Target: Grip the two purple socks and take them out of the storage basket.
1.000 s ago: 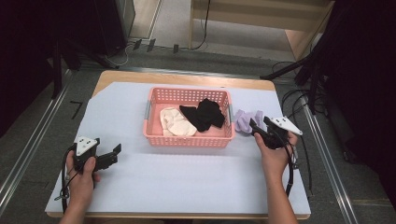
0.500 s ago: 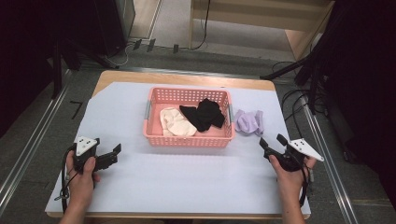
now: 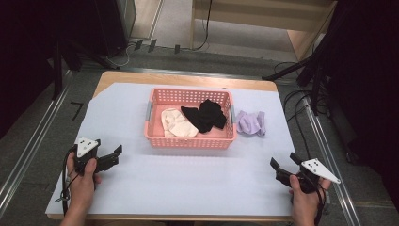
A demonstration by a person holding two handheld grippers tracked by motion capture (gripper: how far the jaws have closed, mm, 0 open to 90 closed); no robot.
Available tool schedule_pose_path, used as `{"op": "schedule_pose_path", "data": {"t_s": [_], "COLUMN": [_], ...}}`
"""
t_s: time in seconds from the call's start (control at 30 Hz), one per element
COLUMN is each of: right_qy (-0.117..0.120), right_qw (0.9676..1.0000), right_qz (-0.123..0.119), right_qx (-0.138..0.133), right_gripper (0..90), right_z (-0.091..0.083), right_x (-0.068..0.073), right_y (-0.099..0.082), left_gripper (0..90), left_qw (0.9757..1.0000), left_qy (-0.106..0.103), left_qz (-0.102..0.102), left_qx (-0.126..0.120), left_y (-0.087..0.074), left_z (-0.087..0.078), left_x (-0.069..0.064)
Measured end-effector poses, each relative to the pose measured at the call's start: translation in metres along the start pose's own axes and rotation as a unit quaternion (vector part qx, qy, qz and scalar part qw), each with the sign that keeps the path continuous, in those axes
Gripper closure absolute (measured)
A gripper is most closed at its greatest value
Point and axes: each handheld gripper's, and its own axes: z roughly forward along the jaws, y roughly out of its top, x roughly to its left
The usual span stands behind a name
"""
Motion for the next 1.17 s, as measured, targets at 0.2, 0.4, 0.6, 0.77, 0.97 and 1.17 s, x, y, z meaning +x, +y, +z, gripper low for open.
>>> {"op": "schedule_pose_path", "data": {"t_s": [0.2,0.4,0.6,0.77,0.97,1.17], "right_qy": [-0.01,-0.008,-0.013,-0.026,-0.018,-0.026], "right_qw": [0.9999,0.9996,0.9995,0.9989,0.9994,0.9995], "right_qz": [0.011,0.024,0.021,0.029,0.026,-0.012], "right_qx": [0.001,-0.012,-0.02,-0.027,-0.014,0.016], "right_gripper": [14.9,15.1,14.5,14.5,14.5,14.5], "right_z": [-0.02,-0.037,-0.042,-0.043,-0.04,-0.034], "right_x": [-0.009,-0.02,-0.022,-0.022,-0.022,-0.015], "right_y": [-0.01,-0.017,-0.021,-0.022,-0.023,-0.022], "left_gripper": [16.7,16.8,16.9,16.9,16.9,16.9], "left_qw": [1.0,1.0,1.0,1.0,1.0,1.0], "left_qy": [0.0,0.001,0.002,0.002,0.0,0.0], "left_qz": [0.002,0.002,0.006,0.005,0.005,0.004], "left_qx": [0.001,-0.002,-0.001,-0.001,0.0,0.0], "left_y": [0.0,0.0,0.0,0.0,0.0,0.0], "left_z": [0.0,-0.001,-0.001,0.0,0.0,0.0], "left_x": [0.0,-0.001,-0.001,-0.001,0.0,0.0]}}
